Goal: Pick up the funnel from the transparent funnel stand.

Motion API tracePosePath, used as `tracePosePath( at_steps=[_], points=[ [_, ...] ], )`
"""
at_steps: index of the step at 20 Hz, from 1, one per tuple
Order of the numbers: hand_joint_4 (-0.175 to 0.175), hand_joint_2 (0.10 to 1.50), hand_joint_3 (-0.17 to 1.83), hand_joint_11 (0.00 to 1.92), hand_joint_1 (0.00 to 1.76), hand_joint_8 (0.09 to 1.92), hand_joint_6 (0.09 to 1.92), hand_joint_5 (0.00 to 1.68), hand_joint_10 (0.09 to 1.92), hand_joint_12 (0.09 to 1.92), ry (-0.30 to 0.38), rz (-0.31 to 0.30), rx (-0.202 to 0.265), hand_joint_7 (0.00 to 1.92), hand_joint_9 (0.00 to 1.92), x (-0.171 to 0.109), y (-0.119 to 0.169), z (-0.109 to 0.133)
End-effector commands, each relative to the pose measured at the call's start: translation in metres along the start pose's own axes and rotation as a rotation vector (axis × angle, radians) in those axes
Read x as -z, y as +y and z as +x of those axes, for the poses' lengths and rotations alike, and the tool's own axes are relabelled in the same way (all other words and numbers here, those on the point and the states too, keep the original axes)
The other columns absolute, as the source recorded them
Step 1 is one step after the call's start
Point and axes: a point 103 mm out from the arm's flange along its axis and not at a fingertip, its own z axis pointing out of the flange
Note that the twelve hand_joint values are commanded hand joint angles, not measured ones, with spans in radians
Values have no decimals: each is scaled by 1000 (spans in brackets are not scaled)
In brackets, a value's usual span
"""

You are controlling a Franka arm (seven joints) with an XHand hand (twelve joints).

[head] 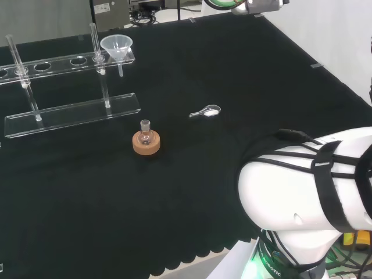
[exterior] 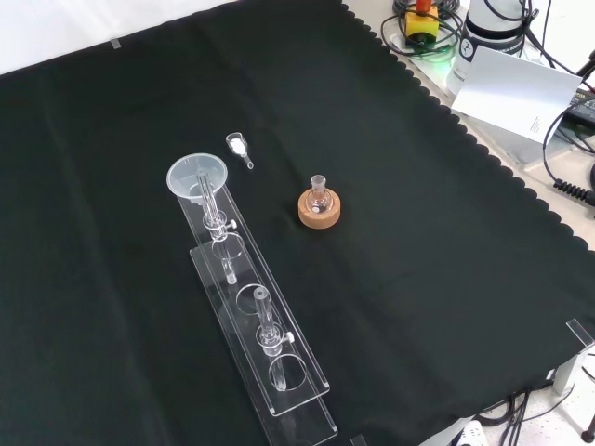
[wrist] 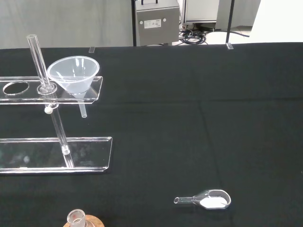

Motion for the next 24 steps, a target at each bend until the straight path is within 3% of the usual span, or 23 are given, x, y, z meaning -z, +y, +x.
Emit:
tracePosePath(
  at_steps=[1,3,14,24],
  points=[
    [11,1064,597,97,0,529,177,126,633,1312,-10,-14,-1,24,188,0,-1,1],
    [11,1113,501,71,0,518,87,160,630,1356,-10,-12,-2,23,184,0,0,1],
    [11,1135,454,57,0,512,87,181,628,1369,-10,9,-36,24,184,-7,16,-11],
    [0,1115,415,62,7,541,87,218,645,1381,-46,50,-33,106,234,-49,62,-23]
  ],
)
